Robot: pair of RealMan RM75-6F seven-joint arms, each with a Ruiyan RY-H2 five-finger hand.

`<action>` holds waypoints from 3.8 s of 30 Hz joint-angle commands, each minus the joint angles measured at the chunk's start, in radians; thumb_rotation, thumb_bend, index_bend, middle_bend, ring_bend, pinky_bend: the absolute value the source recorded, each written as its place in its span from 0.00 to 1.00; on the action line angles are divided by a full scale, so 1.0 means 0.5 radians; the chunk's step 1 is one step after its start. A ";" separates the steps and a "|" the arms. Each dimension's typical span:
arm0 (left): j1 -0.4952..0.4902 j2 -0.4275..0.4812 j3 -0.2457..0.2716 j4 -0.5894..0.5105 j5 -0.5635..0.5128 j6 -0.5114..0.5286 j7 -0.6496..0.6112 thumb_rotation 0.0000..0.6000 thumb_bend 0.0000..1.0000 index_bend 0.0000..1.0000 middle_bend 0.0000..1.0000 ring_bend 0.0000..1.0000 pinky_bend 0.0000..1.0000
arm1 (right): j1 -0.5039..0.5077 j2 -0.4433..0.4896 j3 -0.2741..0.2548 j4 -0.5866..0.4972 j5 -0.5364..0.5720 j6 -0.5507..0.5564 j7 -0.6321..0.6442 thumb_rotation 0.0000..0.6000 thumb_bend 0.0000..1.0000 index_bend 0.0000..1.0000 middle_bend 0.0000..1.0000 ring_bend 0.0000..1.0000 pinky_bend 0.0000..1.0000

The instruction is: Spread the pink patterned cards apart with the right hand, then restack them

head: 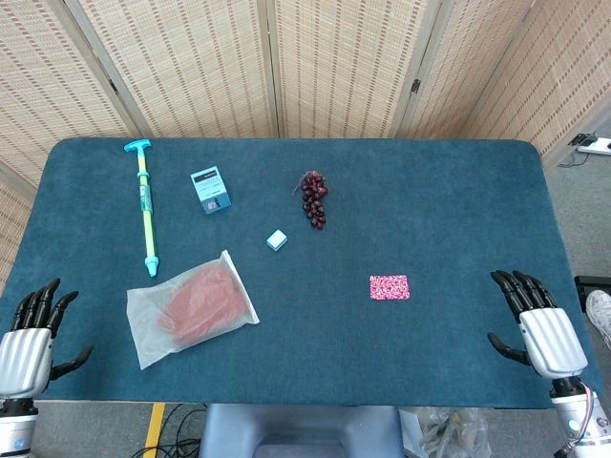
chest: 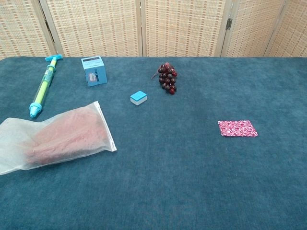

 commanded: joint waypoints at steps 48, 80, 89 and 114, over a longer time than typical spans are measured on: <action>0.037 -0.008 0.028 0.087 0.019 0.008 -0.100 1.00 0.23 0.18 0.03 0.02 0.09 | 0.498 -0.314 0.050 0.118 0.399 -0.912 -0.199 1.00 0.81 0.19 0.95 1.00 1.00; 0.053 -0.017 0.026 0.118 -0.008 -0.002 -0.111 1.00 0.23 0.18 0.03 0.02 0.09 | 0.927 -0.713 0.139 0.617 0.777 -1.421 -0.230 1.00 0.84 0.19 0.97 1.00 1.00; 0.055 -0.021 0.024 0.133 -0.005 0.000 -0.126 1.00 0.23 0.19 0.03 0.02 0.09 | 0.916 -0.698 0.079 0.583 0.780 -1.388 -0.269 1.00 0.84 0.19 0.97 1.00 1.00; 0.067 -0.032 0.032 0.152 0.014 0.016 -0.149 1.00 0.23 0.19 0.03 0.02 0.09 | 0.709 -0.496 -0.122 0.243 0.618 -1.086 -0.364 1.00 0.84 0.19 0.97 1.00 1.00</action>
